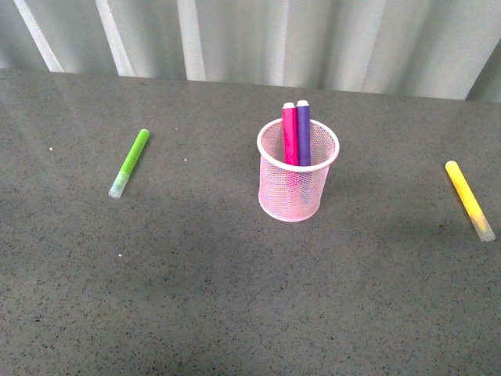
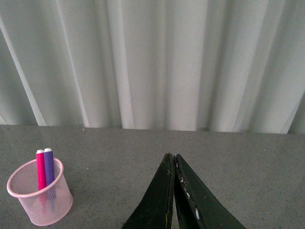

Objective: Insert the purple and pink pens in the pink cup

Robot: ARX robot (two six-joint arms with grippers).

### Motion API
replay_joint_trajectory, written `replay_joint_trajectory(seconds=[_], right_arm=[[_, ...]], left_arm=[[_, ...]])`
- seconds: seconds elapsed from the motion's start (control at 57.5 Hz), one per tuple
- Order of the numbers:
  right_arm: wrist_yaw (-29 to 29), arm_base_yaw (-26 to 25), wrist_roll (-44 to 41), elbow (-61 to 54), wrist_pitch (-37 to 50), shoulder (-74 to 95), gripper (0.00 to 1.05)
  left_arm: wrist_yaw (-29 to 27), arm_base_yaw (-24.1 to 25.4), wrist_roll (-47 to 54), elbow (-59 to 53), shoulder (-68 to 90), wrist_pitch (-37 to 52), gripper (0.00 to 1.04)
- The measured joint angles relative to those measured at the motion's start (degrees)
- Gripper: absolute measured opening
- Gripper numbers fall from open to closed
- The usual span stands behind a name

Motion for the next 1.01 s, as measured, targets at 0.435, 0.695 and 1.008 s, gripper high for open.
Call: replay_joint_trajectory(seconds=[0.435,0.695,1.008], right_arm=[[0.0,0.0,0.1,-2.9,-3.4,-6.7,0.03],[0.0,0.0,0.1,-4.1,-12.2,-17.4,0.03],[0.0,0.0,0.0,-4.1,-12.3,-17.4,0.25]], left_arm=[[0.0,0.0,0.0,0.0,0.0,0.0,0.98],[0.0,0.0,0.0,0.0,-0.1,0.0,0.98],[0.0,0.0,0.0,0.0,0.0,0.0,0.98]])
